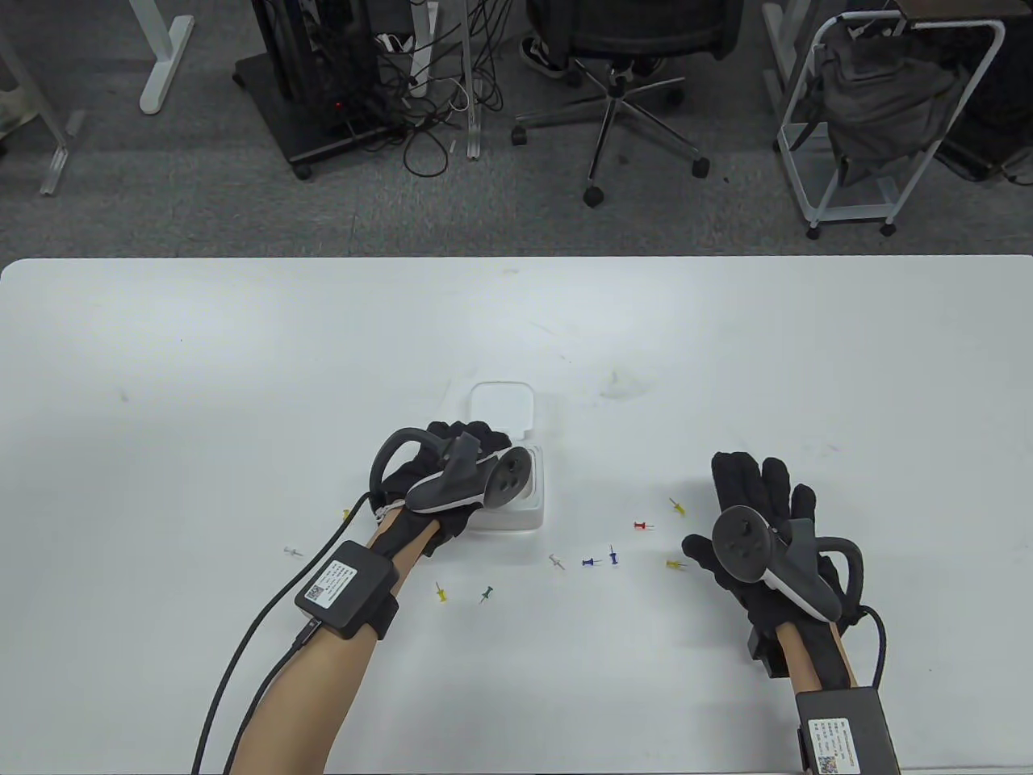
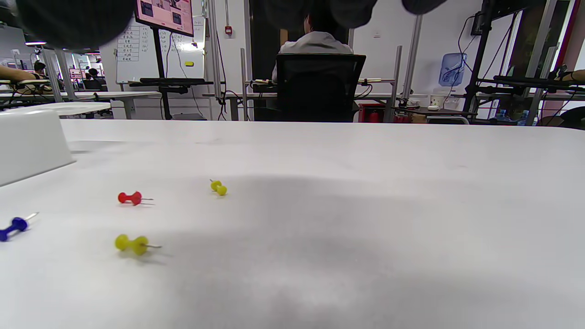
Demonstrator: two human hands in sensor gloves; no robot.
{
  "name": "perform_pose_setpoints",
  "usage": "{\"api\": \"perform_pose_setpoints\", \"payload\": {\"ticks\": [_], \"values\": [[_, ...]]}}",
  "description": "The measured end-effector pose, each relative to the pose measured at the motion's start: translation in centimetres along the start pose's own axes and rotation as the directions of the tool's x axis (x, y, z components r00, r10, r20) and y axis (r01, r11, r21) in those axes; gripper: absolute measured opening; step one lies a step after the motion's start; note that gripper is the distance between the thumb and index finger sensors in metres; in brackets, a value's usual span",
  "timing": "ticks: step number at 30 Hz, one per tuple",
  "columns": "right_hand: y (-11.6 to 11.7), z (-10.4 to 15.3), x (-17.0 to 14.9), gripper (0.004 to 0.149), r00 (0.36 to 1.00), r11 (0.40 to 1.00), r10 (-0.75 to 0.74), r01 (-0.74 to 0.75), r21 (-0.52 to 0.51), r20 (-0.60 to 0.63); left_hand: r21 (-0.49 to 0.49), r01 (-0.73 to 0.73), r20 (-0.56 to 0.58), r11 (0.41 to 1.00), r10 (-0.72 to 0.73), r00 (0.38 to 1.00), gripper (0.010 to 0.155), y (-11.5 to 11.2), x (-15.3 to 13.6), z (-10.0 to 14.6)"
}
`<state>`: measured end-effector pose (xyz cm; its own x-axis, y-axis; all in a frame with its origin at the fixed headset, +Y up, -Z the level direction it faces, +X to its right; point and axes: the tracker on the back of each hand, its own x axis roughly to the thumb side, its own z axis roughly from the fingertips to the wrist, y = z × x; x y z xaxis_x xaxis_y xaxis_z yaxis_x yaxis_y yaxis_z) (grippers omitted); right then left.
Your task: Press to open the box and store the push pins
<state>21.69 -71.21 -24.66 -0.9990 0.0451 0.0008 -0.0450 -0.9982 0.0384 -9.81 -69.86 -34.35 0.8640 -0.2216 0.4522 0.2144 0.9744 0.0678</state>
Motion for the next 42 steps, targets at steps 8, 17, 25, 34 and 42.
{"api": "perform_pose_setpoints", "payload": {"ticks": [8, 17, 25, 34, 42], "values": [[0.1, -0.1, 0.1, 0.092, 1.0, 1.0, 0.0, 0.0, 0.003, 0.0, -0.029, 0.046, -0.066, 0.999, -0.047, 0.997, 0.054, -0.9, -2.9, 1.7], [0.1, -0.1, 0.1, 0.092, 1.0, 1.0, 0.004, -0.004, 0.001, 0.004, -0.082, 0.069, -0.151, 0.994, -0.081, 0.985, 0.056, -3.1, -6.8, 4.8], [0.1, -0.1, 0.2, 0.092, 1.0, 1.0, 0.004, -0.004, -0.002, 0.005, -0.147, 0.088, -0.228, 0.985, -0.12, 0.966, 0.057, -5.7, -9.8, 7.4], [0.1, 0.0, 0.2, 0.092, 1.0, 1.0, 0.007, -0.007, 0.002, 0.007, -0.21, 0.09, -0.258, 0.974, -0.144, 0.955, 0.055, -7.9, -11.0, 8.7], [0.1, 0.0, 0.2, 0.092, 1.0, 1.0, 0.008, -0.008, -0.001, 0.009, -0.196, 0.122, -0.24, 0.973, -0.168, 0.956, 0.047, -8.8, -10.3, 8.4]]}}
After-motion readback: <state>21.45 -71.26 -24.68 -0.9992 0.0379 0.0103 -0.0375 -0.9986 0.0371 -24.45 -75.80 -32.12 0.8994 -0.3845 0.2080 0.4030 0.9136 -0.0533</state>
